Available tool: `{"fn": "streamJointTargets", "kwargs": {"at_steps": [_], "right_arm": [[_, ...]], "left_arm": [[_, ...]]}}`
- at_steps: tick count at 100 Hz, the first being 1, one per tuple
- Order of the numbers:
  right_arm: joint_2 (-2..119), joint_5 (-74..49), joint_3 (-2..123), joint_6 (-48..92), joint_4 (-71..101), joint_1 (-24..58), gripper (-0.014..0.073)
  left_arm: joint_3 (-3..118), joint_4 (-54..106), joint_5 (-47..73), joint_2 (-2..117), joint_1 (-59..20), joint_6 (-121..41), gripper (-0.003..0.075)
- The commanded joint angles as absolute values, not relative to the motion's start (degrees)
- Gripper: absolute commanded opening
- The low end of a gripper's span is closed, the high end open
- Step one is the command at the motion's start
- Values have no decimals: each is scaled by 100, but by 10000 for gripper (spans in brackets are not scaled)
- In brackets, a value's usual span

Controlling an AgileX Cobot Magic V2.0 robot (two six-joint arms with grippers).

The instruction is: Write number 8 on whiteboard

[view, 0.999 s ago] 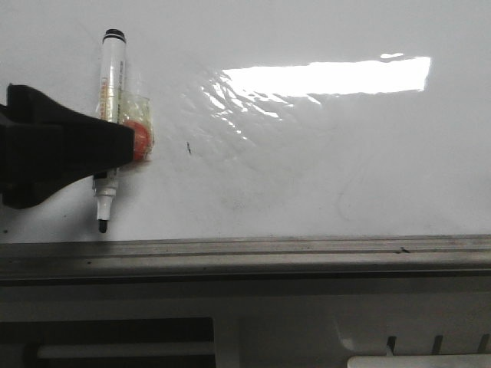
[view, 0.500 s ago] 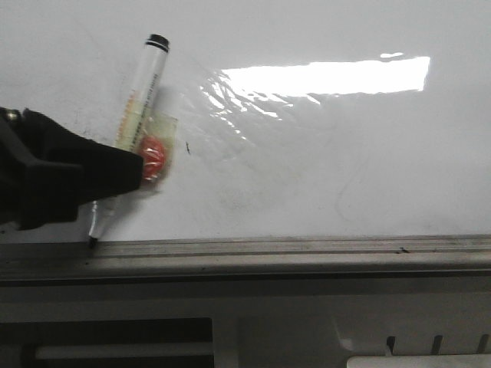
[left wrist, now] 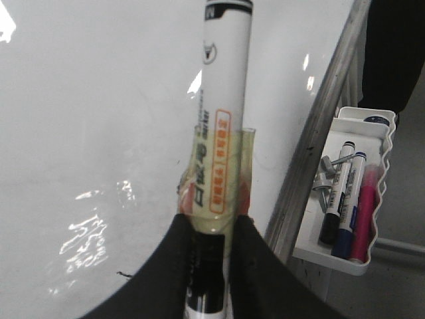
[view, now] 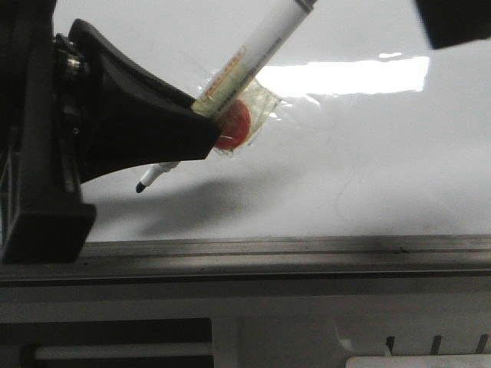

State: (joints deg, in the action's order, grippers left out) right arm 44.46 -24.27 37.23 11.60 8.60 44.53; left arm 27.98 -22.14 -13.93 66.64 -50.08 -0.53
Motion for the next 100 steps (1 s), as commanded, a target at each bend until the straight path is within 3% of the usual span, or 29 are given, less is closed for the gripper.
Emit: {"fn": "streamJointTargets", "kwargs": {"at_steps": [1,35,100], "right_arm": [[4960,-1870,4234,1240,896,4622,209],[6132,-1817,5054,1240,896,4701,209],[6139,-1551,5088,1217,1014,4701,209]], "left_arm": [[2988,-2411,-1842,6468,-5048,-54,-20],[2964,-2990,-1871,6155,-5048,-54,-20],[2822,-3114,-1254,5622,-5062,-54,-20]]}}
